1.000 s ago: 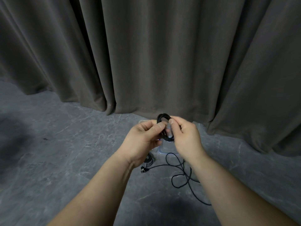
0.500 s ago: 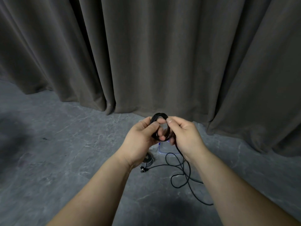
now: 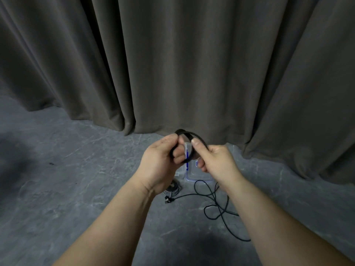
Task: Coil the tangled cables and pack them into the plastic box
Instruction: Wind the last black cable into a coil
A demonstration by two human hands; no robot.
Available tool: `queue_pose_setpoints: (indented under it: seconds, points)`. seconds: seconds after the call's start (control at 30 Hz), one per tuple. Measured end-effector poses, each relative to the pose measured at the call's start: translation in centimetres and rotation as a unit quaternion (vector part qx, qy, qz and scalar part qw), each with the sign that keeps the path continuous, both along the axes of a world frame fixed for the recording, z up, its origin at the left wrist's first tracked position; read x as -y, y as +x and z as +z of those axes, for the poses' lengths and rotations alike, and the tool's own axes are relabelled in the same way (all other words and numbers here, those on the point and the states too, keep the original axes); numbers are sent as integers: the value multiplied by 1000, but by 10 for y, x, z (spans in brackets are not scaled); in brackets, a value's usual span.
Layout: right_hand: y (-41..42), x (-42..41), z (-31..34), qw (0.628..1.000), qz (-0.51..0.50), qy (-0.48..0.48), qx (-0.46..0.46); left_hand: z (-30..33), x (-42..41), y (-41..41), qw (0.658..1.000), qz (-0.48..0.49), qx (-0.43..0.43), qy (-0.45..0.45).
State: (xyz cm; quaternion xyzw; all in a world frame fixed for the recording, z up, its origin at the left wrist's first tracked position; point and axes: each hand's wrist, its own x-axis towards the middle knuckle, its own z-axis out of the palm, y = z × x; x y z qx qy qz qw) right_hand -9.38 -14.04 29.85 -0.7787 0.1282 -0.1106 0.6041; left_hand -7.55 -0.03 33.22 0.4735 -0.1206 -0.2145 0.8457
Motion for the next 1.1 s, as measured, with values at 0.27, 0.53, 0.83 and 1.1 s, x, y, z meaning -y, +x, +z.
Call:
queue_pose_setpoints:
  seconds: [0.27,0.53,0.83,1.1]
  points:
    - [3,14,-14,1000,-19,-4,0,-4,-34,36,957,191,-197,-97]
    - [7,8,-21,950,-70,-304,10,-15,-25,34,948,233,-206,-68]
    - [9,12,-19,931,6,-349,-112,-11,-24,33,956,236,-170,-16]
    - [6,6,-1,999,2,25,29,-20,-9,20,965,146,-20,216]
